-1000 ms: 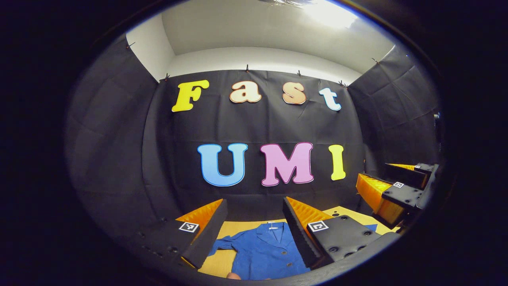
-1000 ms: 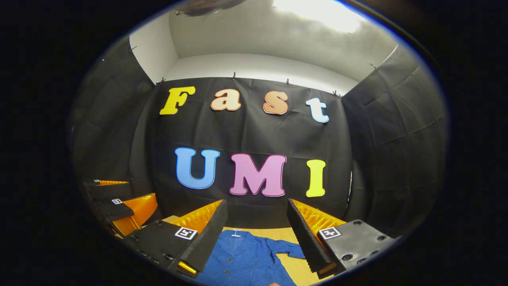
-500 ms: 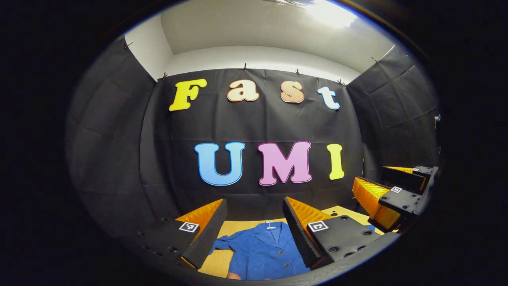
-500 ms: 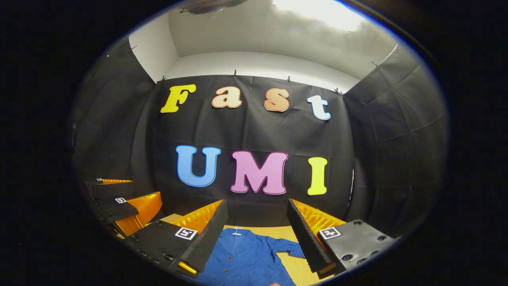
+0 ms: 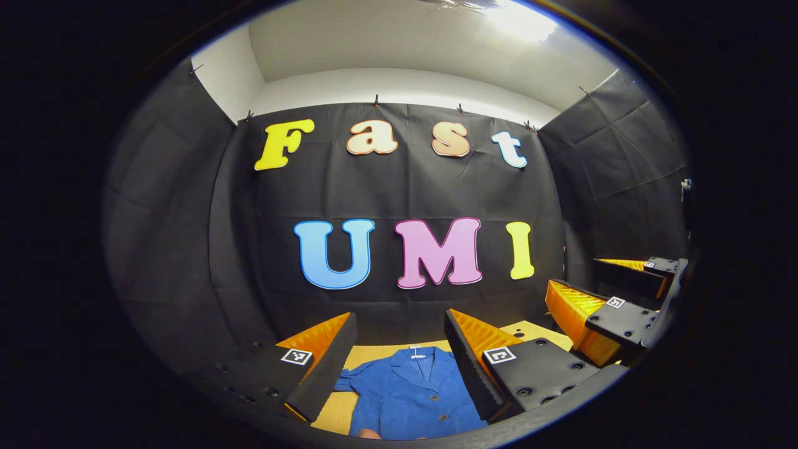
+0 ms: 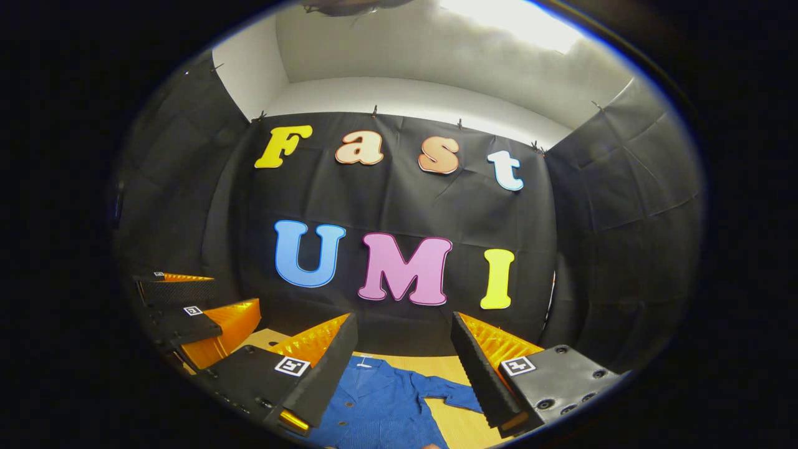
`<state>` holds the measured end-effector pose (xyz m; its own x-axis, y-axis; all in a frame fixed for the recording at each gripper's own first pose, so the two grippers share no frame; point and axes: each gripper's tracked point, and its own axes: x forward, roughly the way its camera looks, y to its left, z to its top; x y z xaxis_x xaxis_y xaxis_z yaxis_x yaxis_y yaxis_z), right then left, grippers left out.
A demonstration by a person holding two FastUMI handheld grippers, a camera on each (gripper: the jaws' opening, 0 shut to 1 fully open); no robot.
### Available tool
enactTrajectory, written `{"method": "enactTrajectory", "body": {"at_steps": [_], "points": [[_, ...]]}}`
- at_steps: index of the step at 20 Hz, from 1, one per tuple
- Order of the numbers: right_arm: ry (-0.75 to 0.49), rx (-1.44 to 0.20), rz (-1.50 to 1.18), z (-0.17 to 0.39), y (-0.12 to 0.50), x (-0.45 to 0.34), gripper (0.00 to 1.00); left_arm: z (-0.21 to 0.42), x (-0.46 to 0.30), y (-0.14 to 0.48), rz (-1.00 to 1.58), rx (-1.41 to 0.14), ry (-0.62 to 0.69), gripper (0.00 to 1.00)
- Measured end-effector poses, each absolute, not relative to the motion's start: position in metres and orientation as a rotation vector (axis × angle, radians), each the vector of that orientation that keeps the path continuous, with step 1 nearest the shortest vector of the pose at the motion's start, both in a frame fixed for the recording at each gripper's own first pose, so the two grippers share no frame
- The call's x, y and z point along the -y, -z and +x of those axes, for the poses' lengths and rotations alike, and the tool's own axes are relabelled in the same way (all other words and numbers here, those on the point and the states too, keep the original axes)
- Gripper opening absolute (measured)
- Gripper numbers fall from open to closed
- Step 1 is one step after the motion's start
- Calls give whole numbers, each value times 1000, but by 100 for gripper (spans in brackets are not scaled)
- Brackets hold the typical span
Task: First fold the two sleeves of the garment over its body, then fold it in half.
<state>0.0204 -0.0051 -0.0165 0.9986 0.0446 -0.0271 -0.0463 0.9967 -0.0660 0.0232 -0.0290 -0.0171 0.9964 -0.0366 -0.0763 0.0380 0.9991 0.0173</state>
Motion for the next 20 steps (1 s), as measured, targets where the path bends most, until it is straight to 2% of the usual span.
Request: {"method": "enactTrajectory", "body": {"at_steps": [3,4,5,15,20], "points": [[-23,-31,-64,23,18,13,89,29,29,16,22,-74,37,82],[-11,-31,-65,23,18,17,95,32,31,16,25,-72,42,82],[-5,-32,-63,24,19,18,89,33,33,16,27,-69,49,82],[11,-33,-65,27,15,8,89,31,18,14,19,-40,58,82],[81,-68,-73,27,20,22,89,21,8,27,-30,-84,65,82]]}}
